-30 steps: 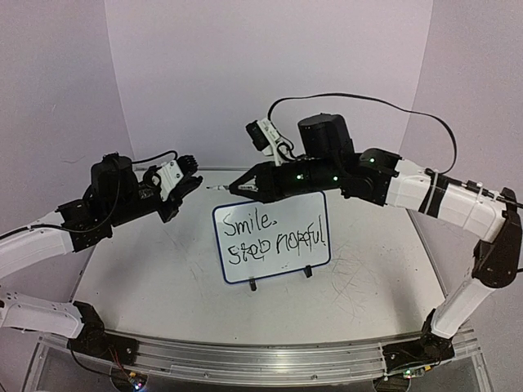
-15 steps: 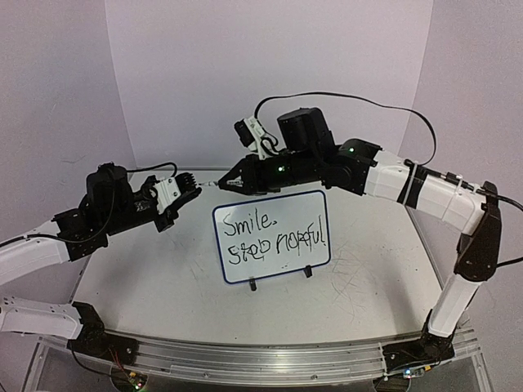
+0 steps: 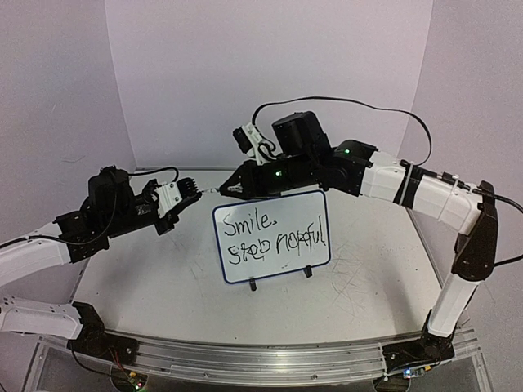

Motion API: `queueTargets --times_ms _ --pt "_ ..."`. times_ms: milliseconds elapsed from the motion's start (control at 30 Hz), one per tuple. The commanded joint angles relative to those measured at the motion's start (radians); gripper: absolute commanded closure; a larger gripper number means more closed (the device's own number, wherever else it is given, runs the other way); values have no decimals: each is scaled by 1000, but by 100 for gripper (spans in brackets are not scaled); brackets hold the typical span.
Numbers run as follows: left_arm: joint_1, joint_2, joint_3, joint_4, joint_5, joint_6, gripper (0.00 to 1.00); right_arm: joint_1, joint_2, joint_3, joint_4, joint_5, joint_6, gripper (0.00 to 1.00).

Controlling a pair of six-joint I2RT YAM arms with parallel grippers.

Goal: Write a sentence on the whiteboard
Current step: Insert the whiteboard marker without the cap into the pen cap.

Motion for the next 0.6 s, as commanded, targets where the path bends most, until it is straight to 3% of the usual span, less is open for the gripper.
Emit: queueTargets --times_ms 0,567 --pt "-6 -8 5 42 7 5 100 9 22 58 0 9 -10 100" --pt "-9 -5 14 25 19 23 100 20 94 129 -51 2 -10 100"
